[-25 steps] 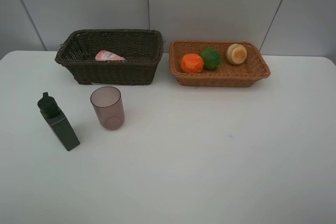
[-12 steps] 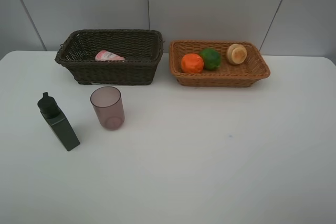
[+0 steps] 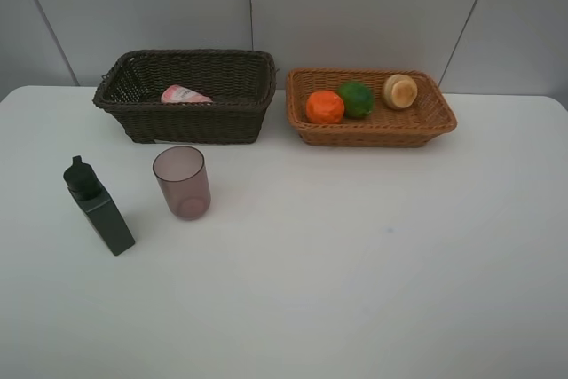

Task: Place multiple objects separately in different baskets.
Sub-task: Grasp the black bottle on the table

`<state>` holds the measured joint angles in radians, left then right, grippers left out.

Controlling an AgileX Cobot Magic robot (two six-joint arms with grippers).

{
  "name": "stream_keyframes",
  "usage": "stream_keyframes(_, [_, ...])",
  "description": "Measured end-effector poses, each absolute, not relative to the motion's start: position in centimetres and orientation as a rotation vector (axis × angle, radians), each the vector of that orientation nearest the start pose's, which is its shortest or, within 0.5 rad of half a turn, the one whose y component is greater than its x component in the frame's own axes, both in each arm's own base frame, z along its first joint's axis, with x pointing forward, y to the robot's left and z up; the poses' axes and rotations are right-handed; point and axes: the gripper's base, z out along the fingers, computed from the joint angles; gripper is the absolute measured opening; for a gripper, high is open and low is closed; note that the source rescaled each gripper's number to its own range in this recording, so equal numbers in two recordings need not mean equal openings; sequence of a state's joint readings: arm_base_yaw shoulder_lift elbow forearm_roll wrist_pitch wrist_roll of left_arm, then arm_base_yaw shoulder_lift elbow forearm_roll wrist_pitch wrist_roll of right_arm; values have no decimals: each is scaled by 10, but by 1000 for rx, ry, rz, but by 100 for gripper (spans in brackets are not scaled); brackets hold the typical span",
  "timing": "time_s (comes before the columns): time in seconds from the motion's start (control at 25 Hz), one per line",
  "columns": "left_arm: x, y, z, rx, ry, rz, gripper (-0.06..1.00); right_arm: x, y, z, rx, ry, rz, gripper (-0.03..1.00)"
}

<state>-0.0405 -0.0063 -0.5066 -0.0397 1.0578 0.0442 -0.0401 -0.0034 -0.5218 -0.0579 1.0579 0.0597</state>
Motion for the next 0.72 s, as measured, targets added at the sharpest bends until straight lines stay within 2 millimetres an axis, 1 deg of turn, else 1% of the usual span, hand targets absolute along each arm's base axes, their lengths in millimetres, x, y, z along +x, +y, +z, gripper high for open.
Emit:
stream_keyframes(0.12, [-7, -3, 280, 82, 2026, -47, 100, -8, -4, 284, 104, 2013, -56, 88])
stream_keyframes(0.2, [-5, -3, 286, 73, 2010, -54, 100, -8, -4, 284, 104, 2013, -56, 88])
stream_keyframes(0.28, [4, -4, 299, 56, 2011, -74, 100, -8, -4, 284, 104, 2013, -56, 88])
stream_keyframes(0.36, [18, -6, 311, 53, 2057, -99, 100, -8, -4, 284, 104, 2013, -56, 88])
stream_keyframes(0.44, [40, -9, 319, 47, 2144, -128, 100, -8, -4, 284, 104, 2013, -56, 88])
stream_keyframes(0.56, [78, -12, 324, 35, 2289, -164, 100, -8, -4, 284, 104, 2013, -56, 88])
stream_keyframes(0.72, [129, -15, 320, 22, 2465, -172, 100, -8, -4, 284, 104, 2013, -56, 88])
